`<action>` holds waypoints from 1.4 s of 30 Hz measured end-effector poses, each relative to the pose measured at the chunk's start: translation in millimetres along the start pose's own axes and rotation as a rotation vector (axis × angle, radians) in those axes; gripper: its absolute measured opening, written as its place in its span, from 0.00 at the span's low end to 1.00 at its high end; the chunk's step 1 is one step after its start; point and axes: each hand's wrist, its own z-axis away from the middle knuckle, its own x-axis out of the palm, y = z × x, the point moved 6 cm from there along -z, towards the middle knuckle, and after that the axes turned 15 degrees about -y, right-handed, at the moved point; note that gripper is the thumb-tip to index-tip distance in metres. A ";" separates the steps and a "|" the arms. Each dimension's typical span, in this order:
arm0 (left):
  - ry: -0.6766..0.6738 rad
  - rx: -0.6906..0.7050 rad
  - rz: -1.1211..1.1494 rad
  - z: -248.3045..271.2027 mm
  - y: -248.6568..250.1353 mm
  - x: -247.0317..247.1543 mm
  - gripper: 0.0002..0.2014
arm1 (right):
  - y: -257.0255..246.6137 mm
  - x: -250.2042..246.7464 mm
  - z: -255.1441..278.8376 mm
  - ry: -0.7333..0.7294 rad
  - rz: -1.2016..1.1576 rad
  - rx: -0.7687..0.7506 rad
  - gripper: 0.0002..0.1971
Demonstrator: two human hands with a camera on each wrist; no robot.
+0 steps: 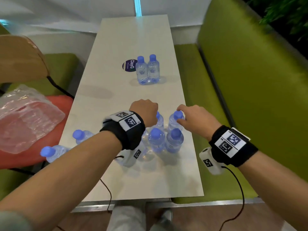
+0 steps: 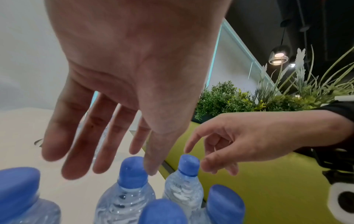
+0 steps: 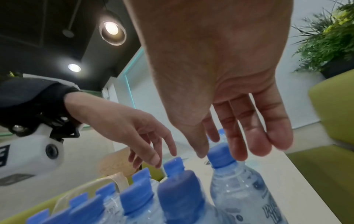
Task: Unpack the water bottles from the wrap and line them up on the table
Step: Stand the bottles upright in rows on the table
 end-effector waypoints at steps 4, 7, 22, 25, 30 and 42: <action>-0.033 0.057 0.034 -18.1 1.9 -3.1 0.20 | 1.5 6.9 -16.1 -0.042 -0.013 -0.004 0.20; -0.074 0.107 0.019 -32.8 3.5 -7.3 0.20 | 5.6 8.5 -30.4 -0.080 0.001 0.008 0.20; -0.177 0.278 0.030 -72.4 -1.1 -25.4 0.14 | 2.5 -11.2 -63.4 -0.071 -0.039 0.036 0.12; -0.134 0.283 0.091 -73.7 -12.7 -43.0 0.14 | 0.7 -26.4 -70.1 -0.036 -0.046 0.034 0.13; -0.097 0.239 0.154 -86.6 -39.3 -62.9 0.16 | -6.3 -51.9 -91.3 -0.018 -0.069 0.041 0.13; -0.023 0.117 0.177 -130.0 -88.5 -55.0 0.19 | -29.1 -51.4 -162.3 -0.065 -0.066 0.061 0.16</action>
